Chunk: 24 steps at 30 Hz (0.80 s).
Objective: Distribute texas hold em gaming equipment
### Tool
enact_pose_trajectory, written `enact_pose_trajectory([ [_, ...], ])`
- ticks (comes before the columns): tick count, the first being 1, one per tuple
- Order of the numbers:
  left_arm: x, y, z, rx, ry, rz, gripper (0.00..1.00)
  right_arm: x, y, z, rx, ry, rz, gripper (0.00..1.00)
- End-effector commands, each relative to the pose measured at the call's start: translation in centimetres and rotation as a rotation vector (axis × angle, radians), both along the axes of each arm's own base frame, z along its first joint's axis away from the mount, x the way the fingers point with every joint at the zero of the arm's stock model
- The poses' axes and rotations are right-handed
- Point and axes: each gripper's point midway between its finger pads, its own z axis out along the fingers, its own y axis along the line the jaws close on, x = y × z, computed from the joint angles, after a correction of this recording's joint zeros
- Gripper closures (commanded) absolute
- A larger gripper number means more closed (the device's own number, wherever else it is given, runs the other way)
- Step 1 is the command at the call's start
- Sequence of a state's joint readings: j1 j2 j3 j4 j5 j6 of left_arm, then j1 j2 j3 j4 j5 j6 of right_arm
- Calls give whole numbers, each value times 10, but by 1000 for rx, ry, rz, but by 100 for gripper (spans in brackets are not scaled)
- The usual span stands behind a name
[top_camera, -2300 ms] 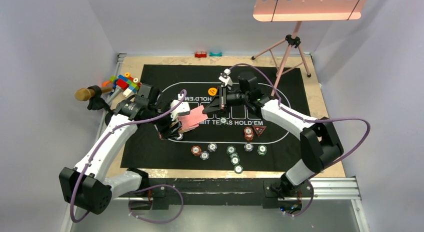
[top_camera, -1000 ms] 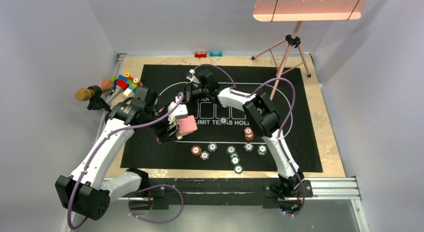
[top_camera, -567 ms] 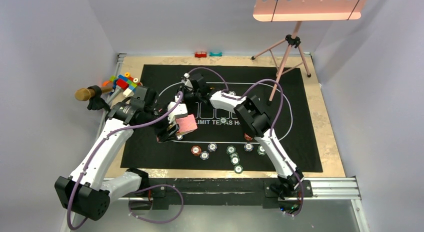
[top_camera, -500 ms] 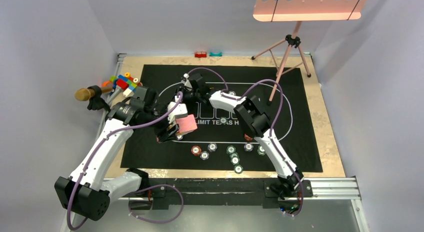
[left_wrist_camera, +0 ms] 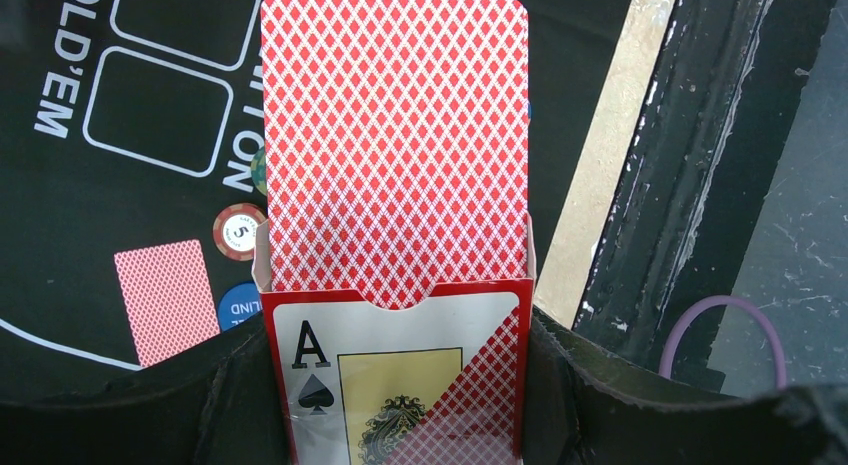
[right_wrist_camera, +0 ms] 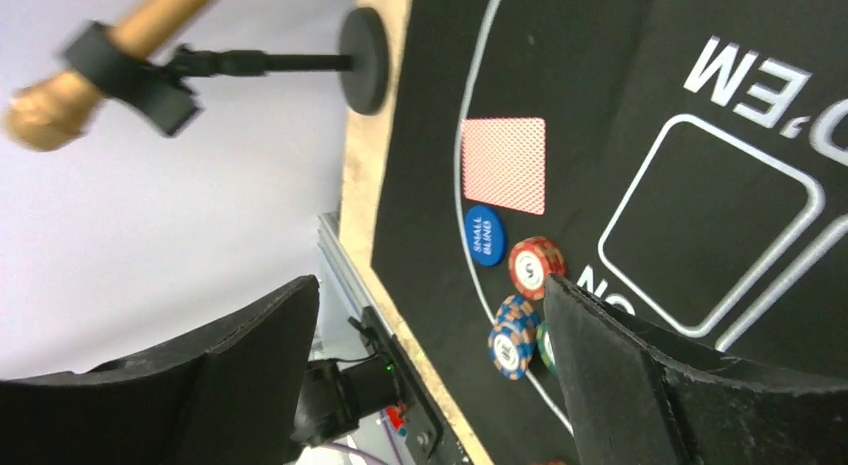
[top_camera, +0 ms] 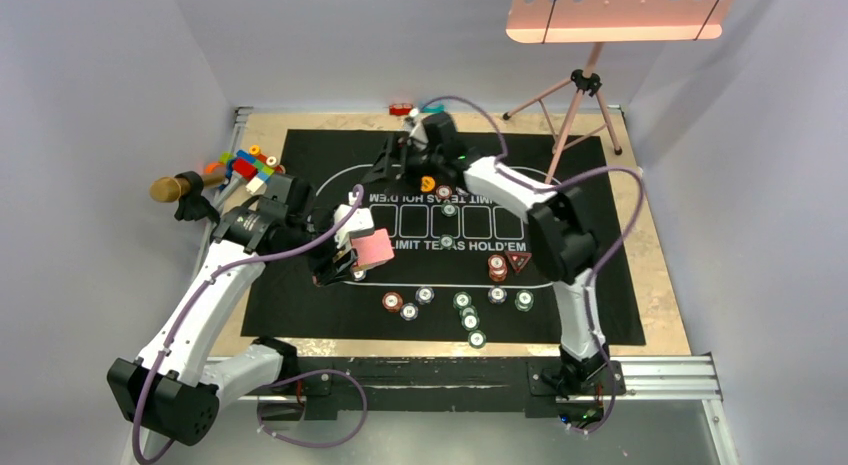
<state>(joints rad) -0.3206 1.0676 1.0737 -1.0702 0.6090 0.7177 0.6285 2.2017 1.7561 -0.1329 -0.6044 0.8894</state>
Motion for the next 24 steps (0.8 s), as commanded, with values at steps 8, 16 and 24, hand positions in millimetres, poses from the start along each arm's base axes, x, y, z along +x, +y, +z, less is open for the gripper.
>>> enact_pose_trajectory([
  [8, 14, -5, 12, -39, -71, 3, 100, -60, -70, 101, 171, -161, 67, 7],
  [16, 30, -7, 14, -33, -91, 20, 100, -109, -61, 104, 197, -156, 155, 5],
  [24, 42, -11, 16, -34, -90, 28, 100, -130, -41, 105, 228, -138, 207, 3],
])
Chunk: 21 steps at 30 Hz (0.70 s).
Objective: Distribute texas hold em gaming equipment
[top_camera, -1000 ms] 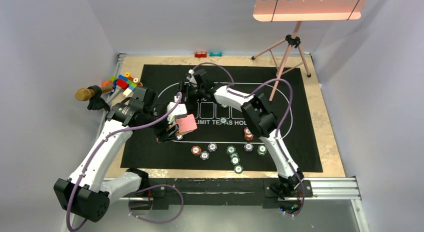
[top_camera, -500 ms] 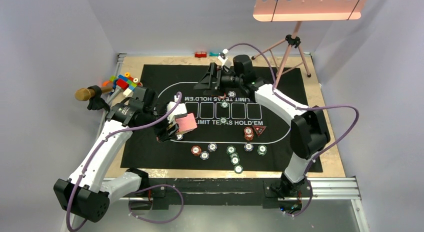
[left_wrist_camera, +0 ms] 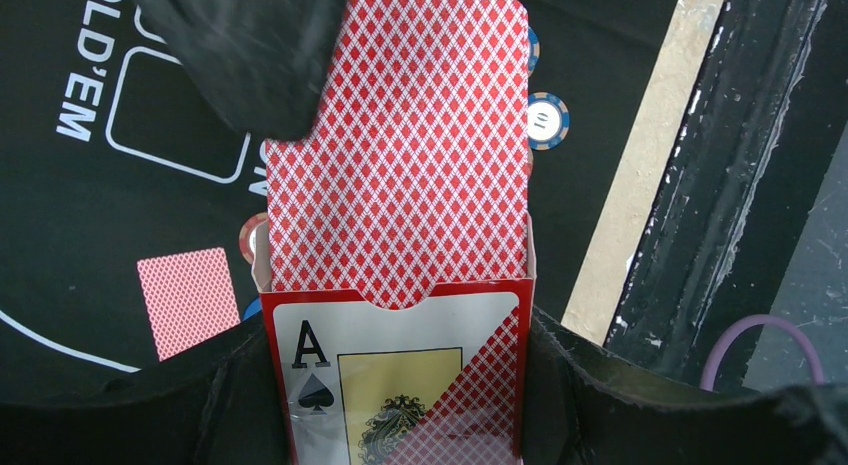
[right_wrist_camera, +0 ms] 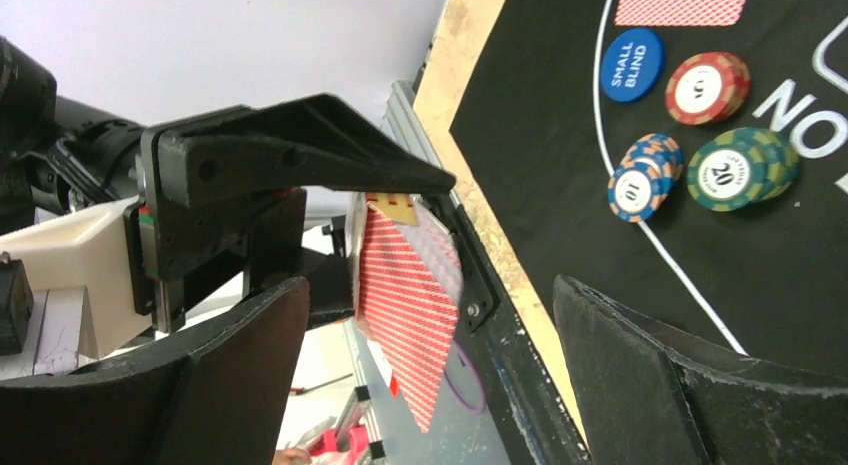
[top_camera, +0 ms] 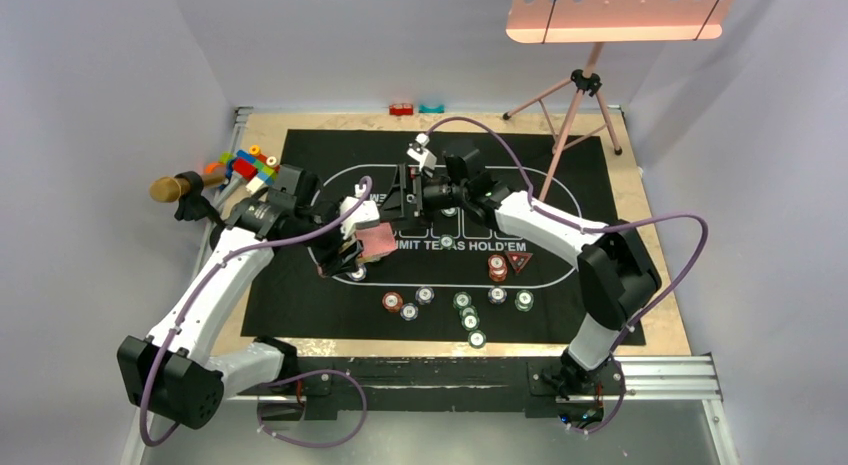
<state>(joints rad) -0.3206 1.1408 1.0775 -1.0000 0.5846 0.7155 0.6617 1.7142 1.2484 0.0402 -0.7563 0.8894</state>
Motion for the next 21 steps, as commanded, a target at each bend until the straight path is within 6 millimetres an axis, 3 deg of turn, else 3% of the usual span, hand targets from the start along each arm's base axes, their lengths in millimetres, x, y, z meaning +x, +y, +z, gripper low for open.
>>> enact_pose_trajectory([
  [1, 21, -8, 26, -55, -88, 14, 100, -12, 8, 28, 81, -55, 46, 3],
  [10, 28, -11, 33, -70, -102, 21, 100, -25, 23, 11, 92, 7, 82, 2],
  [16, 28, -12, 35, -74, -106, 22, 100, -30, 22, 4, 87, 49, 98, 25],
  [21, 28, -12, 37, -78, -108, 21, 100, -29, 18, 3, 81, 56, 90, 37],
])
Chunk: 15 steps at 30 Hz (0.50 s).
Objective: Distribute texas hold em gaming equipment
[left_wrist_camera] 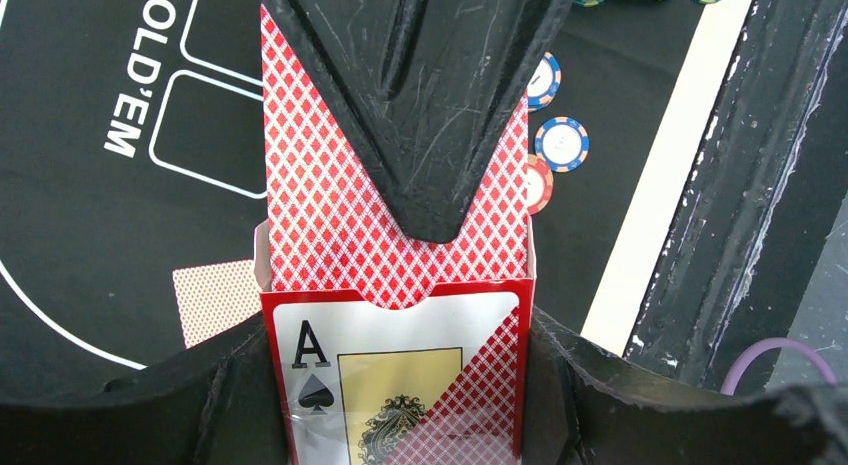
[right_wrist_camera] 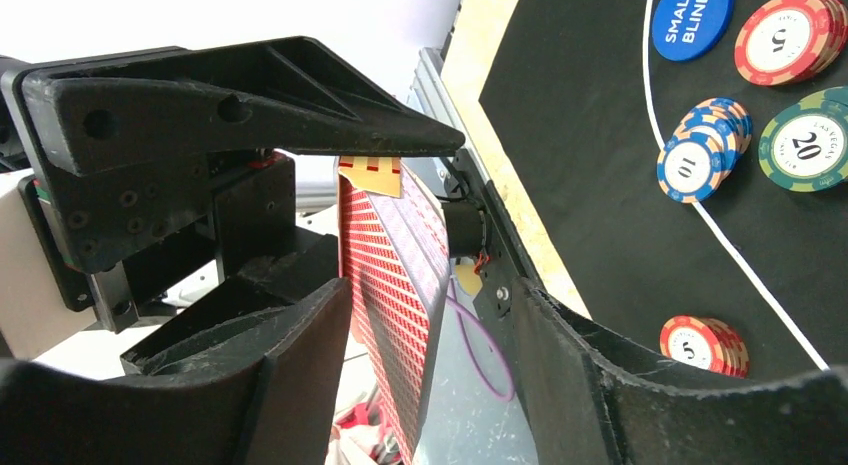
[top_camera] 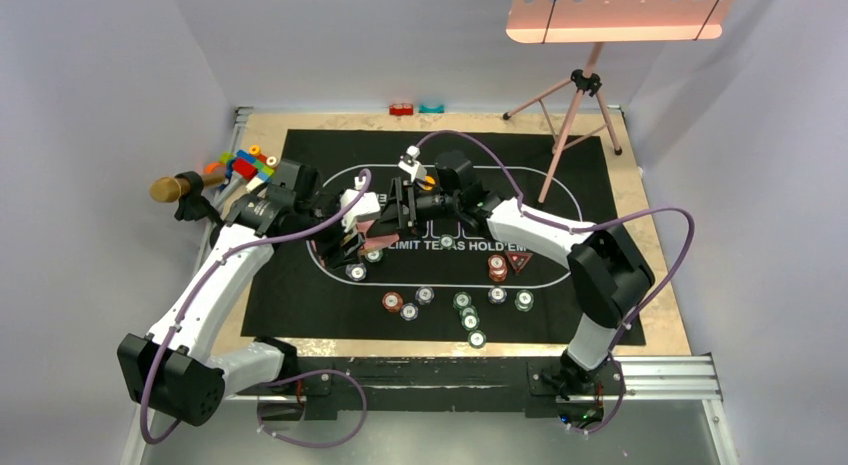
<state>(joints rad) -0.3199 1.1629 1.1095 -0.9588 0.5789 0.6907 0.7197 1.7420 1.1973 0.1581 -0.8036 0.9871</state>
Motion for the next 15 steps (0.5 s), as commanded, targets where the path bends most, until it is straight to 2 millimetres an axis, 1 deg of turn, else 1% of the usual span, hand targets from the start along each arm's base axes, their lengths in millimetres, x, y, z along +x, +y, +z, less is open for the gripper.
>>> enact_pose_trajectory([
  [1, 13, -8, 28, -59, -75, -1, 100, -1, -3, 11, 36, -16, 14, 39],
  [6, 13, -8, 29, -63, -78, -4, 100, 0, -9, 9, 33, -4, 4, 49],
  [11, 12, -9, 30, -67, -75, -6, 100, 4, -18, 6, 34, 6, -17, 53],
  [15, 11, -9, 31, -70, -77, -7, 100, 7, -24, 6, 38, 6, -31, 54],
])
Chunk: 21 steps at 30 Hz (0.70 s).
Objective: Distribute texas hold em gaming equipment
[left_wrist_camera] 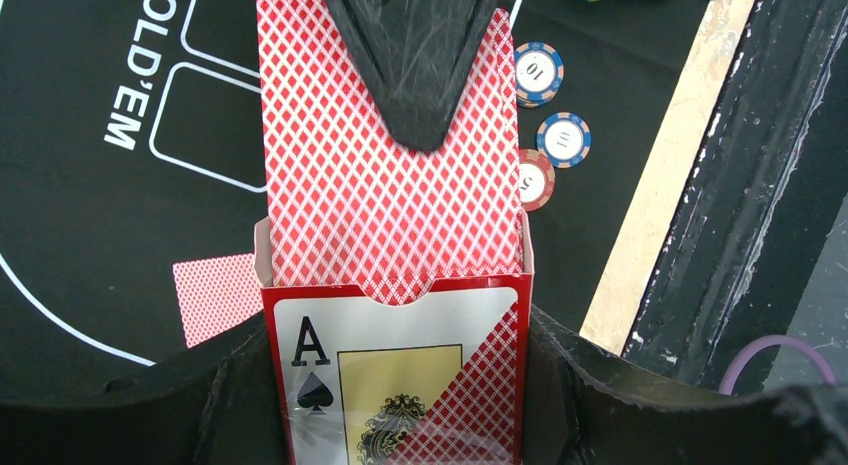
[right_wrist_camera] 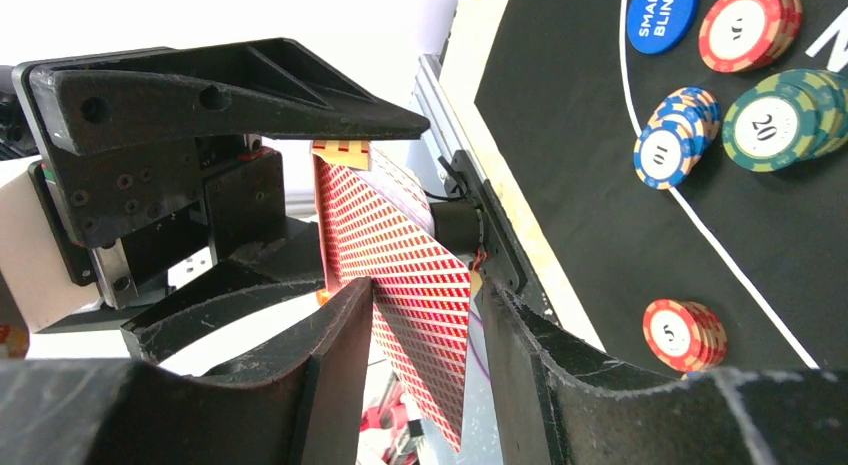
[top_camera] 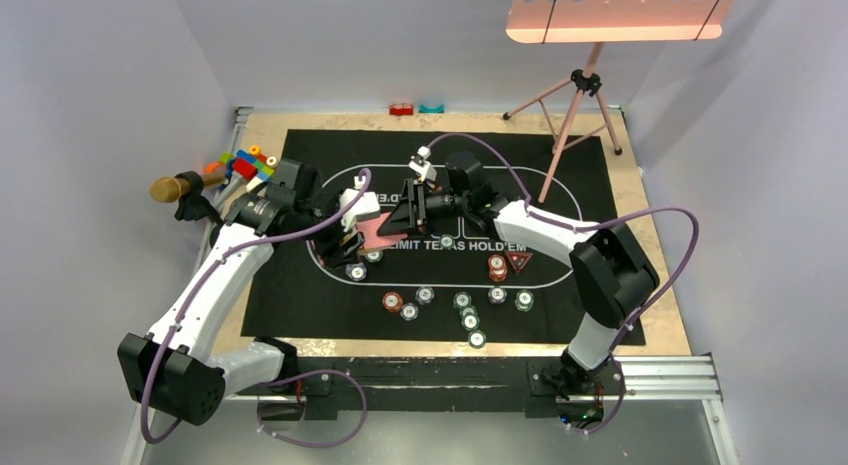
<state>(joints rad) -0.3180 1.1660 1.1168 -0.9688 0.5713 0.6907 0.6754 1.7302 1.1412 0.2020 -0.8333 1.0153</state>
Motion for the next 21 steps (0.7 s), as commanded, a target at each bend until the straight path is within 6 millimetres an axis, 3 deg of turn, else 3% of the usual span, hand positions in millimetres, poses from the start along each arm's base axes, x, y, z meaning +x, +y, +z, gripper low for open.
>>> enact_pose_trajectory([
  [1, 11, -11, 31, -79, -81, -14, 100, 0, -10, 13, 28, -29, -11, 54],
  [15, 7, -12, 25, -86, -66, -18, 100, 11, -28, 28, 35, -68, -53, 59],
  [21, 7, -11, 21, -86, -65, -17, 100, 17, -36, 34, 38, -78, -73, 73],
])
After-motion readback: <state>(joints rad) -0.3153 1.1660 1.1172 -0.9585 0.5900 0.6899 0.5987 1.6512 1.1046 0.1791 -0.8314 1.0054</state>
